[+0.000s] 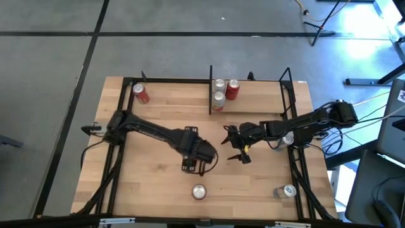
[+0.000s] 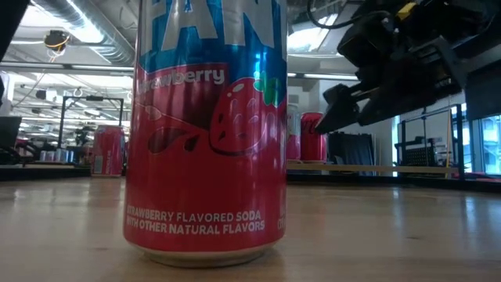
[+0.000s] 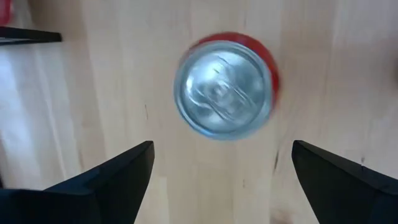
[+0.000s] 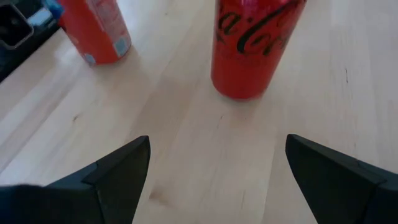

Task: Place canned beverage on shelf
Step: Put the red black soda can on the shelf aligned with the other red black soda can

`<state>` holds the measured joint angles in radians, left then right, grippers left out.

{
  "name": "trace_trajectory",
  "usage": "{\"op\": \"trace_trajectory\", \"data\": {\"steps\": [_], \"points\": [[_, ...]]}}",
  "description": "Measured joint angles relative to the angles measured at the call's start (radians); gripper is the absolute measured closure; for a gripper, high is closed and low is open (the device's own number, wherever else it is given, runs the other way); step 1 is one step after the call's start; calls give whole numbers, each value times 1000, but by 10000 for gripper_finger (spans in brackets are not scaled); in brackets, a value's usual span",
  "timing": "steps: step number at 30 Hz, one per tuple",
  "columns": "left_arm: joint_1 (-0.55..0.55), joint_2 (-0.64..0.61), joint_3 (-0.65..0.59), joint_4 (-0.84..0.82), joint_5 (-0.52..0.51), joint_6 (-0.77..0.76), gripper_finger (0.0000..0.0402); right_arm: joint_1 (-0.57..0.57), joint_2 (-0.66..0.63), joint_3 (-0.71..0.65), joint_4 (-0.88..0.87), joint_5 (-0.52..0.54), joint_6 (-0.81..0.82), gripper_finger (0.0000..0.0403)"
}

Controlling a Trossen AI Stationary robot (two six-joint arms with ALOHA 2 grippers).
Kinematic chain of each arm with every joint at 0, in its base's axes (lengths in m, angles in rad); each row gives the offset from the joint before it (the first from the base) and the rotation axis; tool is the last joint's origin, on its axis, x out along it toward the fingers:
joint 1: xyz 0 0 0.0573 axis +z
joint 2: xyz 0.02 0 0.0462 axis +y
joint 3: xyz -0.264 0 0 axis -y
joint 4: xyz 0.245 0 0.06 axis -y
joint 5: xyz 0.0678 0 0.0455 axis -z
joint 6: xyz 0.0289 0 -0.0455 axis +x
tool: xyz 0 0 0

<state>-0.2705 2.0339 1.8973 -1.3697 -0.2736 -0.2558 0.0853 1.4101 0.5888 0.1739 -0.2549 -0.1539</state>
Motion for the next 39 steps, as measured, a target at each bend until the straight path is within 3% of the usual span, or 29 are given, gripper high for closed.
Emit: {"op": "trace_trajectory", "data": {"steps": [4,9,15,21,24,27,39], "points": [[-44,-97,-125,70,-81,-69,41,0,45,0,91,1,0,46],[-86,-290,-443,361,-105,-162,41,0,85,0,218,53,0,46],[-119,-474,-884,860,-239,-241,40,0,128,0,416,105,4,46],[-104,-497,-1162,1398,-256,-166,40,0,179,39,587,78,53,46],[-86,-490,-1241,1575,-259,-127,40,0,230,104,573,49,65,46],[-73,-490,-1282,1653,-261,-118,40,0,291,167,546,20,75,46],[-54,-490,-1293,1638,-323,-127,40,0,412,243,472,49,72,46]]}}
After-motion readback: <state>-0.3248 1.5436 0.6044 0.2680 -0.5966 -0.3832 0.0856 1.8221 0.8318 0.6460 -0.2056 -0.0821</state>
